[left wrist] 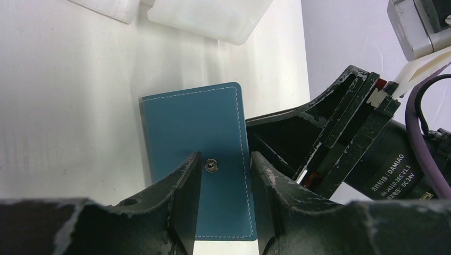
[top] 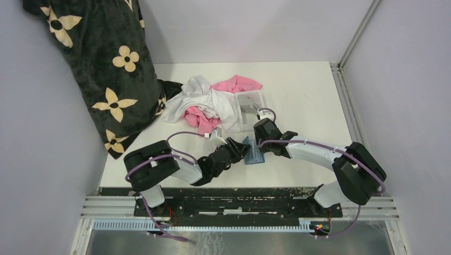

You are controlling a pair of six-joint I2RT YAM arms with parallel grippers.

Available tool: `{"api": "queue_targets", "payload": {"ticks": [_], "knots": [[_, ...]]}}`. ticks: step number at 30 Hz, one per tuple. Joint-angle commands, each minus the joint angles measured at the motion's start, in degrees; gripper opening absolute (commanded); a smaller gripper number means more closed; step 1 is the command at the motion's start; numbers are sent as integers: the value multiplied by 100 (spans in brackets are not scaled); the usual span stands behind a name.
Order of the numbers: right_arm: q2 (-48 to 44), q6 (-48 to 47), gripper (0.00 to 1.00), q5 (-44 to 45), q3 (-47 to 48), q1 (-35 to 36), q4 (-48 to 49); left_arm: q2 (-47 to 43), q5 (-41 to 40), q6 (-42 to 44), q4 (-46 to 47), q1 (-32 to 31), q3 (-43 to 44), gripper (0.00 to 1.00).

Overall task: Put the credit cards into the card holder
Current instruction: Close the card holder at the center of the board.

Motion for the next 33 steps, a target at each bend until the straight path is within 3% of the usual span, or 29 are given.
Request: {"api": "queue_targets", "payload": {"ticks": [1,12,33], "knots": [[-187,-81,47,292,206,30,-92,64,-52,274,196,6,66,46],[-490,-84,31,429,200,26,-294,266,69,333,109,5,306,46],[-612,24,31,248,173,26,-234,473,265,469,-393,-59,655,49]]}}
